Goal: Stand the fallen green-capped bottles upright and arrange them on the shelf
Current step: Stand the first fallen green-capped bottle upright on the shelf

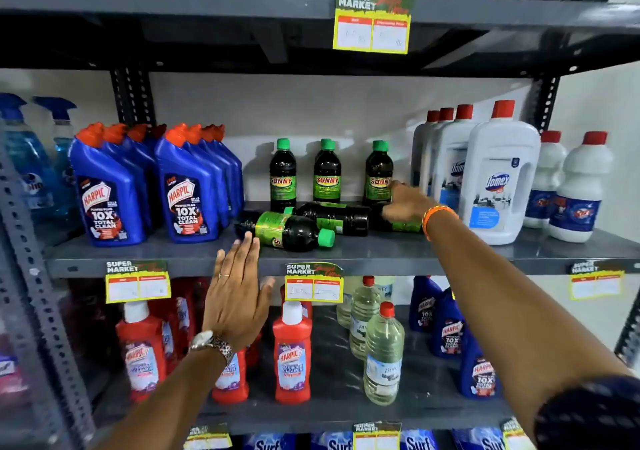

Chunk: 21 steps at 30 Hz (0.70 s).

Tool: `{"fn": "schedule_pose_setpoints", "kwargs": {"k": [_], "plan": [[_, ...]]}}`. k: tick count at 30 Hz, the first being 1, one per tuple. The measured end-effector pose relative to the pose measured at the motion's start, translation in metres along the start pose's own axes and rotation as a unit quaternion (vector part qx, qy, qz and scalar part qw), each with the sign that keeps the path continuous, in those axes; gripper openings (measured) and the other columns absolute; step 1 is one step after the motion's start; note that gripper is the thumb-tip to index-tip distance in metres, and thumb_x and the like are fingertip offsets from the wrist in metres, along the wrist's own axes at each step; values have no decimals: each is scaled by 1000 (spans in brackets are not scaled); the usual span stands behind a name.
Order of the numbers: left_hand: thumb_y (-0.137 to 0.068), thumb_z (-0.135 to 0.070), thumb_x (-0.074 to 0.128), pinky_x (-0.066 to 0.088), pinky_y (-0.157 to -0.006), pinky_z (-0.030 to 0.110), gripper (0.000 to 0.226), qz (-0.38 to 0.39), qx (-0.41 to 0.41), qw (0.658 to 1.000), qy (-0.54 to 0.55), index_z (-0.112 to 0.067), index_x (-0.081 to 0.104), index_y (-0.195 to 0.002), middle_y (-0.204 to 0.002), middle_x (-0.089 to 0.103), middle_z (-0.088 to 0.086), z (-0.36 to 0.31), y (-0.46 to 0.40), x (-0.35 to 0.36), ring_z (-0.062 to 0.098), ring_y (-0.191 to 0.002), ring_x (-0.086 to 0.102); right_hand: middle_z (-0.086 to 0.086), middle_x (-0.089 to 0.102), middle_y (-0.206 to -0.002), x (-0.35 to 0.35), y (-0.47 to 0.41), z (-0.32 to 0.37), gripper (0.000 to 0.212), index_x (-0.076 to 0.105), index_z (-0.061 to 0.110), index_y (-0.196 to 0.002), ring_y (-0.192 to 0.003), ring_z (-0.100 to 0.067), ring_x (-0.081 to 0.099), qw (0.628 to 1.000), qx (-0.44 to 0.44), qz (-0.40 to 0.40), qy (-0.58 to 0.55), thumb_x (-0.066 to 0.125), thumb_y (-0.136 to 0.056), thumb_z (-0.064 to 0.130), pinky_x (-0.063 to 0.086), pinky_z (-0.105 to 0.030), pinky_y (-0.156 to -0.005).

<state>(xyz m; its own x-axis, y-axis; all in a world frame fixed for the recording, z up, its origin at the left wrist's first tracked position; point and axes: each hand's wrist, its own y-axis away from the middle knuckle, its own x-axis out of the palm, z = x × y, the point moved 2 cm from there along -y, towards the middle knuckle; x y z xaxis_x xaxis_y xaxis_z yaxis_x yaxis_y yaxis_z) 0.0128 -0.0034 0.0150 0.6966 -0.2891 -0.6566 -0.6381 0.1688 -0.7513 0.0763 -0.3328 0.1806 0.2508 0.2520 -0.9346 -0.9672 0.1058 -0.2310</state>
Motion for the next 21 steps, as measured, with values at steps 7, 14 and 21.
{"fn": "schedule_pose_setpoints", "kwargs": {"k": [7, 14, 21], "plan": [[-99, -47, 32, 12, -127, 39, 52, -38, -33, 999, -11, -13, 48, -135, -136, 56, 6, -4, -4, 4, 27, -131, 47, -17, 66, -118, 8, -20, -7, 61, 58, 9, -118, -103, -34, 62, 993, 0, 81, 85, 79, -65, 31, 55, -42, -89], [-100, -47, 35, 18, -125, 39, 49, -76, -32, 997, -9, -13, 53, -131, -132, 60, 6, -6, -6, 6, 27, -128, 50, -16, 65, -118, 6, -24, -18, 61, 62, 8, -119, -114, -38, 59, 995, 16, -91, 38, 81, -71, 40, 52, -47, -93], [-99, -51, 38, 20, -124, 41, 53, -84, -33, 996, -25, -13, 54, -133, -133, 61, 6, 0, -9, 9, 27, -129, 50, -3, 75, -97, 9, -15, -23, 20, 69, 20, -99, -91, -20, 71, 860, -24, -134, -492, 79, -83, 22, 59, -30, -72]]}}
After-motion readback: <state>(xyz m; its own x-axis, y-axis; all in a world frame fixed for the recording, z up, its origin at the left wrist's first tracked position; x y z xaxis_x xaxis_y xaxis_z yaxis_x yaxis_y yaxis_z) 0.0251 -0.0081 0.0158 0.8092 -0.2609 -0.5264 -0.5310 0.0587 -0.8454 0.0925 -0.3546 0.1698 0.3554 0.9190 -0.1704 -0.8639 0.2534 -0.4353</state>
